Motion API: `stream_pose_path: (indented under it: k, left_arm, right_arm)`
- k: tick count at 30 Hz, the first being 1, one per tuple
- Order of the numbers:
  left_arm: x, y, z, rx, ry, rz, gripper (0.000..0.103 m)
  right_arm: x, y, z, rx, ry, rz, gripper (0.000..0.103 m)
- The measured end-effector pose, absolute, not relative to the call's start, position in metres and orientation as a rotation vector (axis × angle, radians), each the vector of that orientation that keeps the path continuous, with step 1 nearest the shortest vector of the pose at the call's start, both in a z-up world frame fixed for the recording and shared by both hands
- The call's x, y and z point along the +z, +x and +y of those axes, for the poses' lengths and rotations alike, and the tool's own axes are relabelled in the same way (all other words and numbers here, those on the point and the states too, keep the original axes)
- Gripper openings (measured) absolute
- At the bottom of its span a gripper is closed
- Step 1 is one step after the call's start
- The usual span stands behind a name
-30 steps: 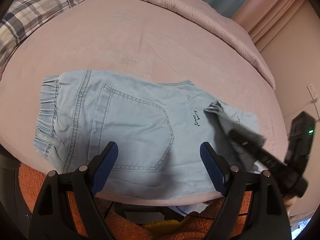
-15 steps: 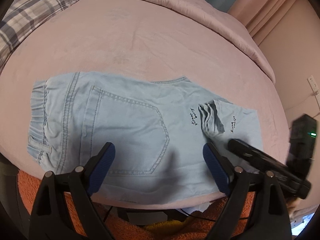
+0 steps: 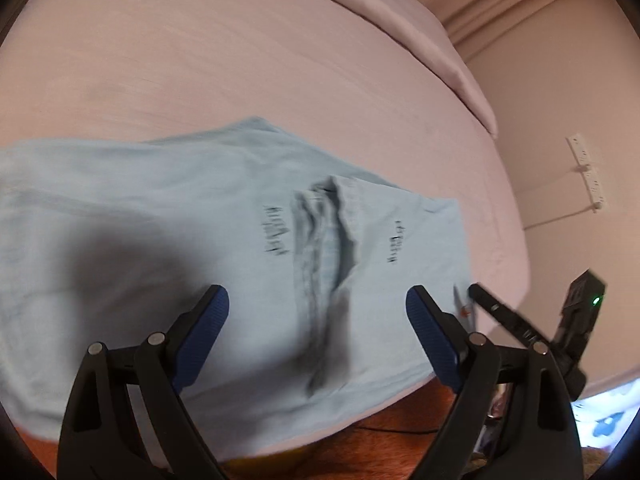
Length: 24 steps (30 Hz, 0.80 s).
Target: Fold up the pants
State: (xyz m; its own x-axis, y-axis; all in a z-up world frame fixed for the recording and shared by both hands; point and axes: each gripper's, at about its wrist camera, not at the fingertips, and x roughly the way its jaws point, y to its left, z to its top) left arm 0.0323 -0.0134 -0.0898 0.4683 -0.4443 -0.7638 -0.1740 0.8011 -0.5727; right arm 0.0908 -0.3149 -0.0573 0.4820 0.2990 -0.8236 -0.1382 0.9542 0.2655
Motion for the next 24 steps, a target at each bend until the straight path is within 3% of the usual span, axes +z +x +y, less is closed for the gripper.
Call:
stream_pose_path:
  k: [3, 6, 7, 8, 9, 18, 23, 24]
  left_arm:
    - [-0.102, 0.052, -0.025, -0.222, -0.674, 1.128, 0.077]
    - [-0.11, 0.064, -0.036, -0.232, -0.671, 1.129, 0.065]
    - [-0.11, 0.065, -0.041, -0.219, -0.644, 1.124, 0.049]
    - [-0.109, 0.065, -0.044, -0.207, -0.619, 1.13, 0.024]
    - [-0.111, 0.065, -0.046, -0.204, -0.606, 1.144, 0.013]
    - [-0.096, 0.038, -0.023, -0.197, -0.65, 1.115, 0.009]
    - [-0.111, 0.045, -0.023, -0.161, -0.603, 1.159, 0.015]
    - [-0.114, 0.046, -0.024, -0.155, -0.592, 1.159, 0.015]
  right_arm:
    - [-0.066, 0.092, -0.329, 0.221, 0.192, 1.055, 0.036]
    - [-0.074, 0.092, -0.334, 0.209, 0.203, 1.068, 0.034]
    - [-0.076, 0.091, -0.334, 0.21, 0.206, 1.075, 0.034]
    - [-0.078, 0.091, -0.334, 0.211, 0.21, 1.079, 0.034]
    - [-0.077, 0.09, -0.334, 0.211, 0.217, 1.083, 0.034]
    - [-0.076, 0.09, -0.337, 0.224, 0.24, 1.075, 0.034]
    - [-0.065, 0.105, -0.322, 0.25, 0.168, 1.02, 0.034]
    - [-0.065, 0.112, -0.317, 0.255, 0.153, 1.014, 0.029]
